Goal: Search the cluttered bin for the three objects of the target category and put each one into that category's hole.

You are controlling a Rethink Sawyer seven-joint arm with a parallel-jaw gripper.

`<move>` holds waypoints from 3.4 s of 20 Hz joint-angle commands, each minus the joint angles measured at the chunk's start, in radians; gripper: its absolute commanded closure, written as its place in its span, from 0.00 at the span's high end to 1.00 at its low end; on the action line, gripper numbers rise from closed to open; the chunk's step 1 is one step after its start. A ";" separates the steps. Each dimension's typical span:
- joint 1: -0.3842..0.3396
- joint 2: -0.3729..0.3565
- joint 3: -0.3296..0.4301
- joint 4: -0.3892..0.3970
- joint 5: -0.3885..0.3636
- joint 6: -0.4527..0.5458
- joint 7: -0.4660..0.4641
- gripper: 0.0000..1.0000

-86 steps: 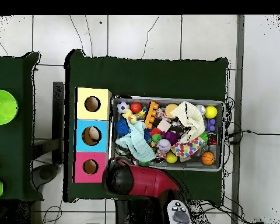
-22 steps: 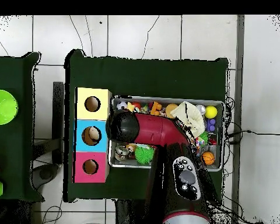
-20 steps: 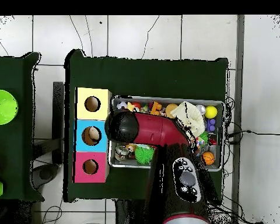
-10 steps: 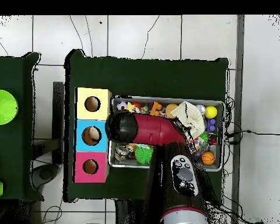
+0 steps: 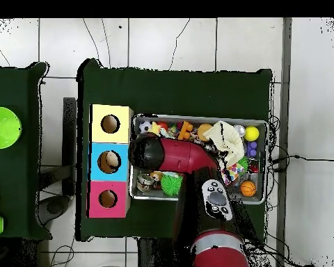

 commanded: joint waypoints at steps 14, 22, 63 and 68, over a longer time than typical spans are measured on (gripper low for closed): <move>-0.120 0.197 0.147 -0.082 -0.056 -0.199 0.055 1.00; -0.129 0.206 0.146 -0.072 -0.081 -0.234 0.074 1.00; -0.149 0.097 0.200 -0.029 -0.035 -0.127 0.099 1.00; -0.119 0.129 0.151 -0.027 -0.020 -0.225 0.177 1.00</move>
